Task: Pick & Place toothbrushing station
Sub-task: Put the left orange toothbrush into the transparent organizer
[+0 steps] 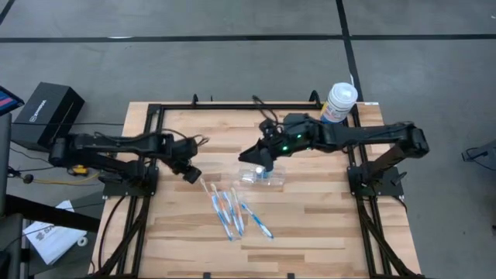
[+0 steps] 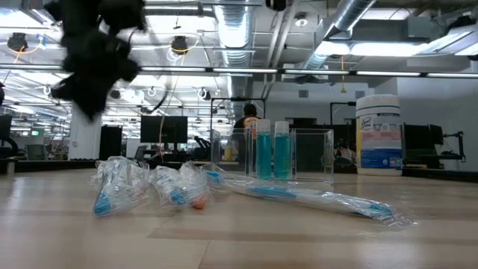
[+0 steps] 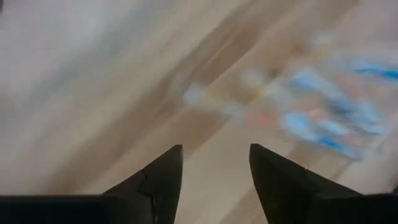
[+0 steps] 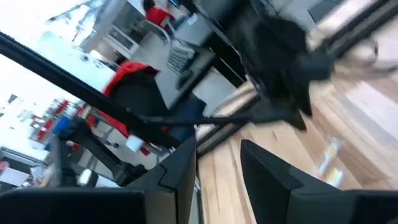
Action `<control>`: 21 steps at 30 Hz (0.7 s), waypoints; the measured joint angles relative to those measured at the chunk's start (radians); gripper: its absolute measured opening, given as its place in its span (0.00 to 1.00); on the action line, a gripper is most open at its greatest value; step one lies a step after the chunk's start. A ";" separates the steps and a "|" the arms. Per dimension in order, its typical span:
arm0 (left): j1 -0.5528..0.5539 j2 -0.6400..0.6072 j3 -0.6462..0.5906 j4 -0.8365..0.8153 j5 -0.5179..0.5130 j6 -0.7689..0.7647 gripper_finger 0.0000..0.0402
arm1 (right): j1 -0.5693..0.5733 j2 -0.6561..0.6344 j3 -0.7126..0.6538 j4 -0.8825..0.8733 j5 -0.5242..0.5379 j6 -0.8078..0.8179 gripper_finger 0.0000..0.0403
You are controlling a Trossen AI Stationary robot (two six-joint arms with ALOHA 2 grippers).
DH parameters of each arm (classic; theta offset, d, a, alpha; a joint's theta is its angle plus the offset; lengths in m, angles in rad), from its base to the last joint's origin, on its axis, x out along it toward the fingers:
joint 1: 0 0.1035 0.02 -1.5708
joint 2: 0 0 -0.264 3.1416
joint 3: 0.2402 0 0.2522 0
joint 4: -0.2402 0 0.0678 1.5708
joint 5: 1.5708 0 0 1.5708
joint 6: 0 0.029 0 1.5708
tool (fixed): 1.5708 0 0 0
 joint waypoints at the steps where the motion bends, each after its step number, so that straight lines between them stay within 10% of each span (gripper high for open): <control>1: -0.003 0.000 -0.041 0.032 0.023 -0.064 0.45 | 0.000 -0.010 0.001 0.001 0.000 -0.007 0.29; 8: -0.019 -0.022 -0.176 0.392 0.046 -0.415 0.44 | -0.006 -0.033 0.000 -0.005 -0.010 -0.054 0.29; 21: -0.016 0.084 -0.229 0.464 0.049 -0.535 0.45 | -0.015 -0.032 0.000 -0.008 -0.091 -0.104 0.29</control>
